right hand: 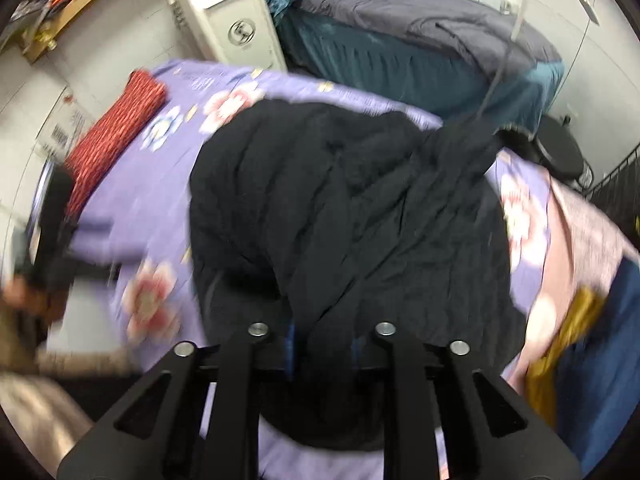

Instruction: Fold large clothes

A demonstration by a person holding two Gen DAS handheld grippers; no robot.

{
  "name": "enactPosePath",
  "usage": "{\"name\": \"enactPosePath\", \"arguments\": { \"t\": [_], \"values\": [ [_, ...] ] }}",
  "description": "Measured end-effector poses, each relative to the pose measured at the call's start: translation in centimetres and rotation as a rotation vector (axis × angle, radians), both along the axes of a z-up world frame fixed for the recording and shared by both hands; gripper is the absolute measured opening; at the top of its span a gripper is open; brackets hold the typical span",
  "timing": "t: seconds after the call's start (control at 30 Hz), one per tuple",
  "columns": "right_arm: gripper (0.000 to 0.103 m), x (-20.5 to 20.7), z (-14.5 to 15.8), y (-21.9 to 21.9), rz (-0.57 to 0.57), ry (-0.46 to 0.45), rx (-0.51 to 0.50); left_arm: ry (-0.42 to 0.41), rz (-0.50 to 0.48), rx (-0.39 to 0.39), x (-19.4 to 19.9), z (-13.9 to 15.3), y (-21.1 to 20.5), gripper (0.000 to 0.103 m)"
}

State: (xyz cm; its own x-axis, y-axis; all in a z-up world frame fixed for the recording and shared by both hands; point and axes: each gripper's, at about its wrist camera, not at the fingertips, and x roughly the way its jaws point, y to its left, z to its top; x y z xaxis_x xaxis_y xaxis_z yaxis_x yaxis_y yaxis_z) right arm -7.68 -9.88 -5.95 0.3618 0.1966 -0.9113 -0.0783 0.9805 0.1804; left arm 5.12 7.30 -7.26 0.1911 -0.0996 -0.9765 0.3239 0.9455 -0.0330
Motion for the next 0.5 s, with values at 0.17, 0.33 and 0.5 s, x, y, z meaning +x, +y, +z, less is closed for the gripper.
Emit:
{"name": "enactPosePath", "arguments": {
  "t": [0.17, 0.33, 0.5],
  "values": [
    [0.013, -8.9, -4.7, 4.6, 0.034, 0.211, 0.074, 0.018, 0.026, -0.177, 2.8, 3.5, -0.7, 0.097],
    [0.023, -12.5, -5.4, 6.2, -0.032, 0.234, 0.115, -0.025, -0.115, -0.199, 4.4, 5.4, -5.1, 0.097],
    [0.071, -13.0, -0.6, 3.8, -0.183, 0.137, 0.084, 0.026, -0.242, -0.174, 7.8, 1.0, -10.0, 0.097]
  ]
}}
